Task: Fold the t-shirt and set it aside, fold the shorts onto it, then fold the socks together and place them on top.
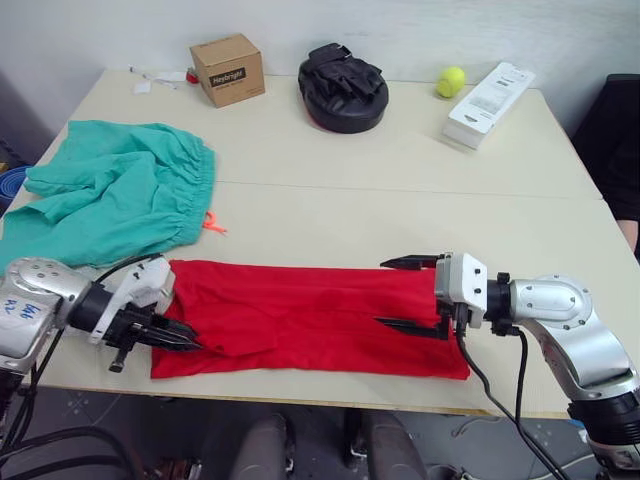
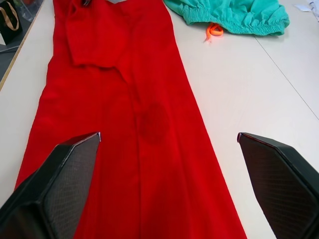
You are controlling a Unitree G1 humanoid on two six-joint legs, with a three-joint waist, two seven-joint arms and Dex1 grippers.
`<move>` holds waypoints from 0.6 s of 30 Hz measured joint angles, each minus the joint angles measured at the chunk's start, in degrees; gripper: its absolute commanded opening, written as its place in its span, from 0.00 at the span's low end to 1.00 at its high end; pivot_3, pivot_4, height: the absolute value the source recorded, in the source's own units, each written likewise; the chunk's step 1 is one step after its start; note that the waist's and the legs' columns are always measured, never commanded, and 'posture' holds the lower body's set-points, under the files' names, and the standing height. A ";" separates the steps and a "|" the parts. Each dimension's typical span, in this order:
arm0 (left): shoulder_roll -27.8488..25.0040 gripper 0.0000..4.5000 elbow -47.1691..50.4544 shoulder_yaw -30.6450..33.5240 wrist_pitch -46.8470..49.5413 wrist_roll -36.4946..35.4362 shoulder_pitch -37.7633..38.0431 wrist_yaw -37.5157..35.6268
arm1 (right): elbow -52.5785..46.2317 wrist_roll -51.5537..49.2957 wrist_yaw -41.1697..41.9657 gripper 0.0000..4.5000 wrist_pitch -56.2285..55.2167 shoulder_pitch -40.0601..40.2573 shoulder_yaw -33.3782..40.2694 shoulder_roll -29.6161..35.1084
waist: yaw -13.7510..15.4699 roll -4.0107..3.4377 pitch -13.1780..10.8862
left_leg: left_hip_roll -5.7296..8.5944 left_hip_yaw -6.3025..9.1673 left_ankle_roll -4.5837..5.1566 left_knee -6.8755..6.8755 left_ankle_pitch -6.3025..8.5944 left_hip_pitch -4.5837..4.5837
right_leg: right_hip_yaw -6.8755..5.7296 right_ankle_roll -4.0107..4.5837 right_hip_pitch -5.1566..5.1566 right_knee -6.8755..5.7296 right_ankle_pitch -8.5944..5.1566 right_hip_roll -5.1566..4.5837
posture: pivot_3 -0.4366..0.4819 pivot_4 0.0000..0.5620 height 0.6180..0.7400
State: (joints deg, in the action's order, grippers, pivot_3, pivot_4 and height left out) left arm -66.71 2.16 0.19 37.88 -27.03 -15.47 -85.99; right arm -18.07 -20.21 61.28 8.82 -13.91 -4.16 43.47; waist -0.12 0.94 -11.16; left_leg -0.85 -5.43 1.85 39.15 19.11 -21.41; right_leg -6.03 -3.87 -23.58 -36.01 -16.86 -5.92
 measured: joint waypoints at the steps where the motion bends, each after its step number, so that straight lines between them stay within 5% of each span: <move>1: -0.26 0.41 0.26 0.74 1.39 -1.25 0.00 0.00 | 0.00 0.00 0.00 1.00 0.06 -0.01 0.00 0.00 | 0.03 0.00 0.00 | 0.00 0.00 0.00 0.00 0.00 0.00 | 0.00 0.00 0.00 0.00 0.00 0.00 | 0.48 0.27 1.00; 7: -0.22 0.84 -0.36 6.76 13.31 -11.23 -6.64 1.66 | 0.20 -0.78 -0.59 1.00 4.18 -2.89 -0.05 -1.49 | 0.08 0.00 0.00 | 0.01 0.02 -0.01 0.01 -0.01 -0.01 | -0.02 0.00 0.01 -0.01 0.00 0.01 | 0.48 0.27 1.00; 9: 1.63 0.85 -0.80 8.41 14.71 -11.79 -9.75 5.16 | 0.35 -0.94 -0.92 0.96 5.81 -4.81 -0.52 -2.41 | 0.03 -0.02 0.02 | 0.02 0.00 0.00 0.01 0.00 0.01 | -0.01 0.00 0.01 -0.06 0.00 0.02 | 0.48 0.27 1.00; 12: 7.67 0.72 -1.49 7.28 10.49 -7.25 -10.52 13.40 | 1.28 0.02 -2.05 0.79 7.97 -8.47 -3.28 -5.17 | -0.05 -0.09 0.05 | 0.03 -0.03 -0.01 -0.02 -0.01 0.02 | 0.01 0.00 0.01 -0.22 0.00 0.05 | 0.48 0.27 1.00; 18: 13.92 0.28 -5.20 0.69 -0.37 4.39 -8.56 23.53 | 9.55 5.71 -5.09 0.29 8.93 -16.01 -10.02 -12.19 | -0.20 -0.07 0.05 | 0.01 -0.13 -0.03 -0.01 -0.02 -0.10 | 0.05 0.00 -0.18 -0.34 0.00 0.11 | 0.48 0.27 1.00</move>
State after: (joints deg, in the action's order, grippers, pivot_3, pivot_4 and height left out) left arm -52.80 -3.04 0.88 37.50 -22.64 -24.04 -62.46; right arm -8.52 -14.50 56.19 17.75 -29.92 -14.18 31.28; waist -0.32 0.87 -11.11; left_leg -0.84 -5.56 1.81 39.13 19.09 -21.51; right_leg -5.98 -3.87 -23.76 -36.35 -16.86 -5.81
